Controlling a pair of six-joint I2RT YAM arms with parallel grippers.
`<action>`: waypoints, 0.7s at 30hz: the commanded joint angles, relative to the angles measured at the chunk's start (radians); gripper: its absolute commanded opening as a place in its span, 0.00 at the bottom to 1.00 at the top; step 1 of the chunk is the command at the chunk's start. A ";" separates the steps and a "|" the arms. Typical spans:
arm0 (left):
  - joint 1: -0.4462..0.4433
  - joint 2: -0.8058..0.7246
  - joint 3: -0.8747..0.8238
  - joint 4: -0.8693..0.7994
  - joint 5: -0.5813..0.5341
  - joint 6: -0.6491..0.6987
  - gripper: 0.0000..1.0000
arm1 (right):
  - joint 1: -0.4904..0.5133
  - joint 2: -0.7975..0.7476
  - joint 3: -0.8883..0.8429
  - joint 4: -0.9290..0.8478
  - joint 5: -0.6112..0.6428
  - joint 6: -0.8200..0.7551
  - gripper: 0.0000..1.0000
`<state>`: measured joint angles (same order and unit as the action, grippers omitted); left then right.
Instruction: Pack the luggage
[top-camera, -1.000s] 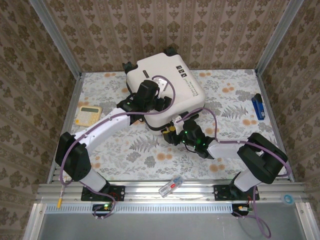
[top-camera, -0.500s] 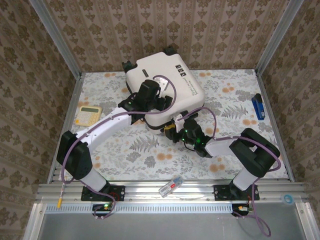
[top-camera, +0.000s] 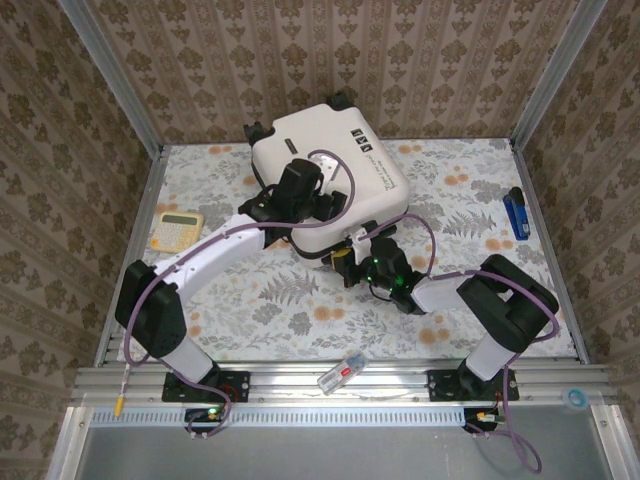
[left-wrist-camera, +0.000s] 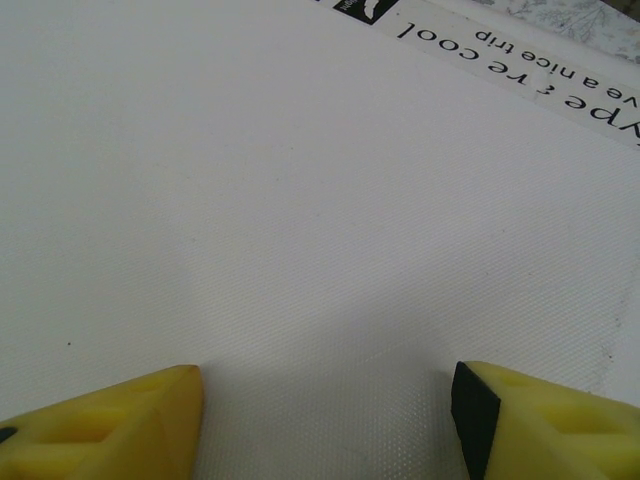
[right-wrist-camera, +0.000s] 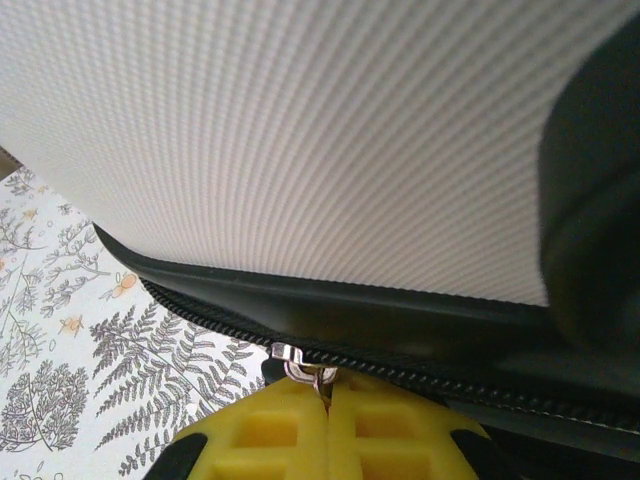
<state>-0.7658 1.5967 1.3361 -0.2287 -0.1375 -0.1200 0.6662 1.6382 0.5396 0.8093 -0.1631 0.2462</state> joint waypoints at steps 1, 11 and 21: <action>-0.043 0.039 0.028 -0.055 0.027 0.000 0.68 | -0.032 0.006 -0.021 0.004 0.008 0.029 0.01; -0.203 0.163 0.168 -0.120 -0.272 0.168 0.73 | -0.045 -0.011 -0.023 0.018 0.002 0.059 0.00; -0.237 0.410 0.451 -0.346 -0.574 0.232 0.73 | -0.045 -0.062 -0.039 0.009 0.043 0.087 0.00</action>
<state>-1.0218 1.9457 1.7596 -0.4198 -0.5583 0.0750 0.6319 1.6127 0.5179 0.8196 -0.1780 0.3149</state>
